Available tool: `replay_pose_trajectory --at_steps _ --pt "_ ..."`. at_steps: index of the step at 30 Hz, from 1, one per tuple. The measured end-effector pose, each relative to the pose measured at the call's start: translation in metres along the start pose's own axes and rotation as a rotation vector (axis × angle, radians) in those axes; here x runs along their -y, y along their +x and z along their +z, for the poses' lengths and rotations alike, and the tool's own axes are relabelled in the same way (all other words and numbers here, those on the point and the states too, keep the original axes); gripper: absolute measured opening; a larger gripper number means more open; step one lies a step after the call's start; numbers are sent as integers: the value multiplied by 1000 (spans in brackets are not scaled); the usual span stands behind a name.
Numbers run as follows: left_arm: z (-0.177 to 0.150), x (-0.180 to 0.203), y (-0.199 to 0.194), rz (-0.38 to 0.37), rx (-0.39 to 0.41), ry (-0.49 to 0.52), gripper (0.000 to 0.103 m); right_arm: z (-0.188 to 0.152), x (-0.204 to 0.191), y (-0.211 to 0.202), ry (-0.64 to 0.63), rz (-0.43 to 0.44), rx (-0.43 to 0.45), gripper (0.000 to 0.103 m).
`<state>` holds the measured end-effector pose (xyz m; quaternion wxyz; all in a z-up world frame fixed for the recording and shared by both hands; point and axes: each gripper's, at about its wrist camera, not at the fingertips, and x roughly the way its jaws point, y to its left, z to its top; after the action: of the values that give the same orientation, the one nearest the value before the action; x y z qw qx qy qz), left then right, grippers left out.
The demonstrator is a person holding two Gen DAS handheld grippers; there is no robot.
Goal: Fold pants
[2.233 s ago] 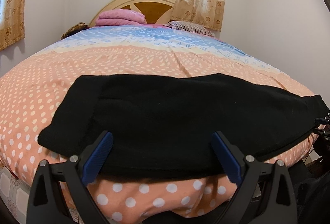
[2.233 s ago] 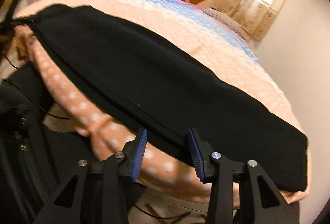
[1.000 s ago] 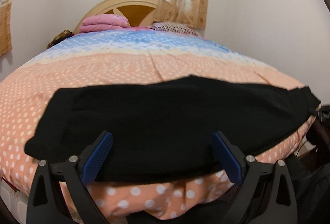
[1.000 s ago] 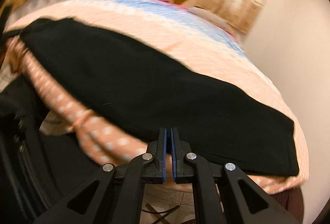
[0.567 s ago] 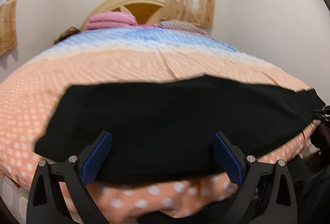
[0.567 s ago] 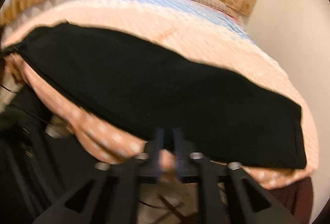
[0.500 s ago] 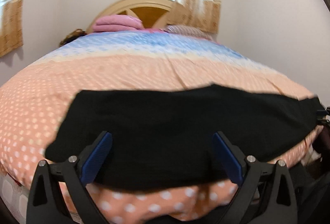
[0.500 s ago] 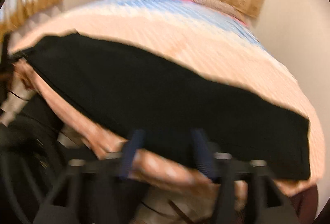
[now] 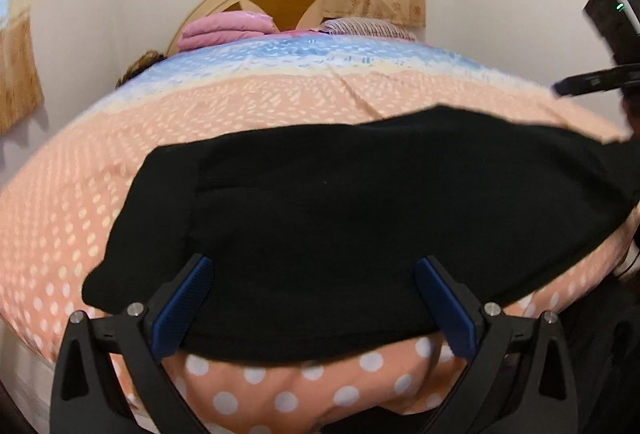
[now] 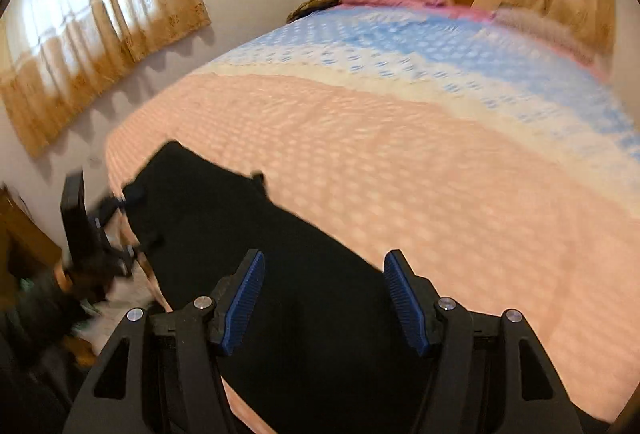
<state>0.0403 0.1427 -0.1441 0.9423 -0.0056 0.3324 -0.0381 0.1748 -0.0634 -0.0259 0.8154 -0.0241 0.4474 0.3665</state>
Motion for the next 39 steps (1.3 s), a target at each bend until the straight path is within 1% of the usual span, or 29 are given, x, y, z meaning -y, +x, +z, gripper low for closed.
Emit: replay_pose_trajectory --at_steps 2,4,5,6,7,9,11,13,14,16,17,19,21,24,25,27,29,30,32,33,34,35,36,37,39 --pt "5 -6 -6 -10 24 -53 103 14 0 21 109 93 -7 64" --pt "11 -11 -16 -18 89 -92 103 25 1 42 195 147 -26 61" --pt "13 -14 -18 -15 104 -97 103 30 1 53 223 163 -40 60" --pt "15 -17 -18 -8 104 -101 103 34 -1 63 243 174 -54 56" --pt "14 -20 -15 -4 91 -104 103 38 -1 77 278 193 -79 52" --pt "8 -26 -6 -2 61 -123 103 41 0 94 334 218 -121 47" --pt "4 -23 -4 11 70 -85 103 41 0 110 368 248 -166 44" --pt "2 -14 -1 45 56 -19 103 40 -3 120 392 282 -197 35" --pt "1 -13 0 53 56 -3 103 38 -4 126 408 307 -217 33" --pt "-1 -13 0 56 65 6 103 39 -6 136 432 331 -240 28" --pt "-2 -14 -1 52 72 3 103 39 -4 139 451 335 -240 25" --pt "-3 -17 -3 46 78 3 103 38 2 139 508 381 -212 8" --pt "-4 -17 -4 46 78 9 103 39 -1 133 492 384 -169 6" --pt "-6 -18 -7 45 82 5 103 45 -18 113 417 368 -93 5" --pt "-6 -16 -7 49 83 8 103 47 -23 107 388 344 -65 5" --pt "-6 -14 -6 59 85 15 103 51 -27 104 345 278 -42 5" --pt "-7 -12 -5 68 86 27 103 52 -25 118 320 196 -83 5" --pt "-8 -12 -5 71 88 34 103 49 -24 127 309 176 -109 5" --pt "-8 -12 -5 71 86 42 103 44 -21 135 313 163 -119 5" --pt "-7 -13 -6 67 81 41 103 41 -19 134 319 171 -113 6" --pt "-7 -14 -6 64 78 39 103 38 -18 130 317 186 -100 7" --pt "-6 -15 -8 60 77 32 103 36 -20 122 304 180 -87 8" --pt "-6 -16 -10 56 77 25 103 34 -20 115 289 167 -77 13" --pt "-5 -17 -11 50 79 14 103 31 -22 103 255 145 -56 22" --pt "-5 -20 -16 42 85 -11 103 22 -30 81 185 119 -27 32"
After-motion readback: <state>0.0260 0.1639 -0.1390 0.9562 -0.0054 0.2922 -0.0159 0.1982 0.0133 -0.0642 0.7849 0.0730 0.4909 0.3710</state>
